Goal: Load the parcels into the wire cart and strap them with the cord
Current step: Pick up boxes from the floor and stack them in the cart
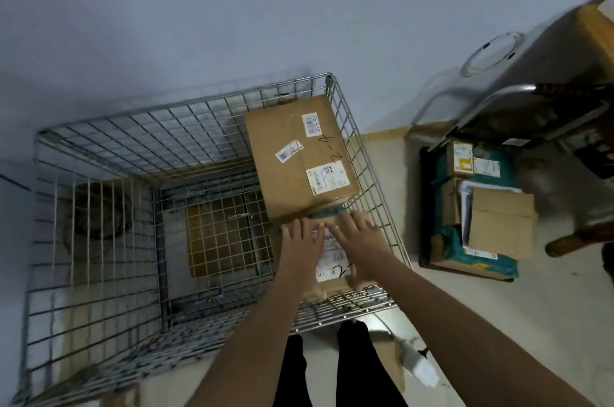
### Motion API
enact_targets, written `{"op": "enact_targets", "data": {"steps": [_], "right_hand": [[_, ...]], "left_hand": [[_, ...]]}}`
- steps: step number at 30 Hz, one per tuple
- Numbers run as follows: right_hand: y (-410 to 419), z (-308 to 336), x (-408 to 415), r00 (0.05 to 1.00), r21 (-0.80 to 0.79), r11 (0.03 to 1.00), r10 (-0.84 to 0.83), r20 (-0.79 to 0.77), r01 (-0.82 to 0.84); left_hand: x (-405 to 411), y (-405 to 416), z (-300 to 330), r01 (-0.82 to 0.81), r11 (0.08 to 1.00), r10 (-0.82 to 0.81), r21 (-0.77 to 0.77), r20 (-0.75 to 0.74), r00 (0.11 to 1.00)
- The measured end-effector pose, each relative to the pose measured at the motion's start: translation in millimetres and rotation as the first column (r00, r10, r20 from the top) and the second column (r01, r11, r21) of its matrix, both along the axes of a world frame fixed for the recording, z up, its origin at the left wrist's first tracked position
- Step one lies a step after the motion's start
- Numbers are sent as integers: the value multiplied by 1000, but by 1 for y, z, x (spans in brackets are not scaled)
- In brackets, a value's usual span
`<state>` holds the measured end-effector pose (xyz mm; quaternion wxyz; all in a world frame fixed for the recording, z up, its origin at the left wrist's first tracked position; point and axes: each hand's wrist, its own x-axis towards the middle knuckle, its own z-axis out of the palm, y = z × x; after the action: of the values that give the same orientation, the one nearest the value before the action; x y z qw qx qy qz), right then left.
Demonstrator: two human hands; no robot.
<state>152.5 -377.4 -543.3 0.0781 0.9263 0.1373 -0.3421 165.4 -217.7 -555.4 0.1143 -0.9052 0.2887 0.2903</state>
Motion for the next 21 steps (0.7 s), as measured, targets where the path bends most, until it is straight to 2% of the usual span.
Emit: {"op": "enact_targets", "data": {"steps": [9,17,21], "right_hand": [[-29,-71,1,995,-21,997,72,-67,-74],[-21,-121,-19,988,-37,993,107,-113,-112],[-23,-135,-24,996,-26,996,80,-29,-80]], "left_hand": [[-6,-35,-74,-118,992,125,50,-179,976],[-31,-31,-115,-163,985,171,62,-193,966],[-40,-29,-128,-245,968,238,-52,-114,964]]}}
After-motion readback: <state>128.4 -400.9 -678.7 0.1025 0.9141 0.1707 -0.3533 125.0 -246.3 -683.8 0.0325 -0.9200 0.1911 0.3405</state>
